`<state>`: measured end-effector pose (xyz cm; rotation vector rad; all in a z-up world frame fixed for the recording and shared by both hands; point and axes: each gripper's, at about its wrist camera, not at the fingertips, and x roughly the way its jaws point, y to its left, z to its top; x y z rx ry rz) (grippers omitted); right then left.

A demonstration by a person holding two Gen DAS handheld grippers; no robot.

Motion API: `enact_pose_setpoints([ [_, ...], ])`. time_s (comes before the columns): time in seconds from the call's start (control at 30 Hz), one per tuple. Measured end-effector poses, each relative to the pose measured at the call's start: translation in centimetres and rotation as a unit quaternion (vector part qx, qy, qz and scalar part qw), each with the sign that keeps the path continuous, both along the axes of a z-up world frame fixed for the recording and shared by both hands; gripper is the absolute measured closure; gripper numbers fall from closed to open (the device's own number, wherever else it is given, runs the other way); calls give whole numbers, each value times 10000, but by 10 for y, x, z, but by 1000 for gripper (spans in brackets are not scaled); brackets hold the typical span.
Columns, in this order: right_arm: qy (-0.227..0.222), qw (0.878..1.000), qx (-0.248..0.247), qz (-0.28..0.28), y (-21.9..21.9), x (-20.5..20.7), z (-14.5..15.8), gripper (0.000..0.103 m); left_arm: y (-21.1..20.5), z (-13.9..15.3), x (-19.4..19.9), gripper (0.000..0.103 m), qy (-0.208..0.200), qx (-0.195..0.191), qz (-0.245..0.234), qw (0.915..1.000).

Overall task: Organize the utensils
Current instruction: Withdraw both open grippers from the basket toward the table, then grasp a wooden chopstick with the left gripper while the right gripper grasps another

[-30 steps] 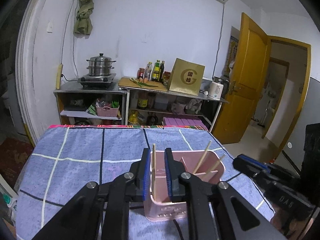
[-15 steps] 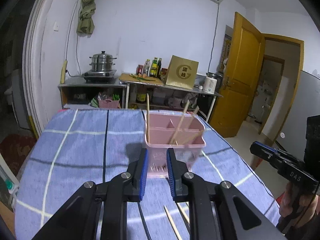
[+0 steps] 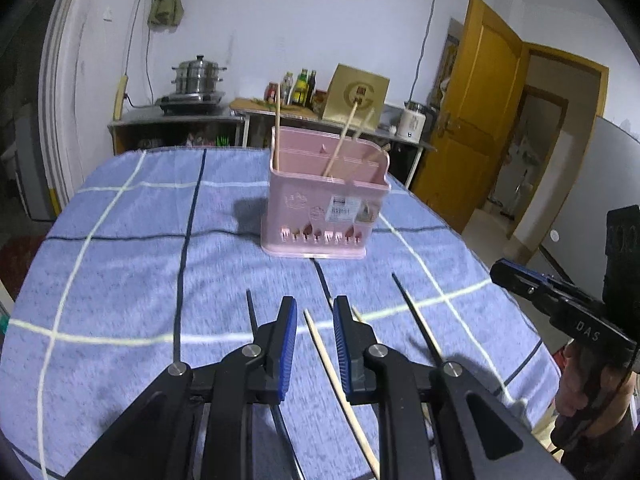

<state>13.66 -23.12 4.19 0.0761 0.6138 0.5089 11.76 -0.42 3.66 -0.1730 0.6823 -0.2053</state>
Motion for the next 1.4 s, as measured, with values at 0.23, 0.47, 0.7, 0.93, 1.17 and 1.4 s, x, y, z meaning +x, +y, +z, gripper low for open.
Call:
enact_pose_setpoints([
  [0.23, 221, 9996, -167, 106, 8, 4, -15, 88, -10, -19, 12, 84, 341, 119, -34, 9993],
  [0.47, 543, 9976, -384, 211, 20, 13, -33, 88, -19, -44, 34, 84, 817, 163, -102, 9965],
  [0.7, 854, 9927, -758, 386, 42, 24, -54, 88, -25, -71, 60, 84, 1293, 173, -53, 9914],
  [0.93, 1120, 9882, -935, 472, 58, 40, -71, 88, -27, -85, 71, 84, 1311, 326, -81, 9908],
  [1.17, 1328, 9843, -1032, 537, 70, 52, -84, 88, -22, -84, 78, 96, 1309, 550, -120, 9898],
  [1.4, 1370, 9818, -1199, 535, 79, 61, -90, 88, -15, -83, 79, 96, 1399, 343, -159, 9894],
])
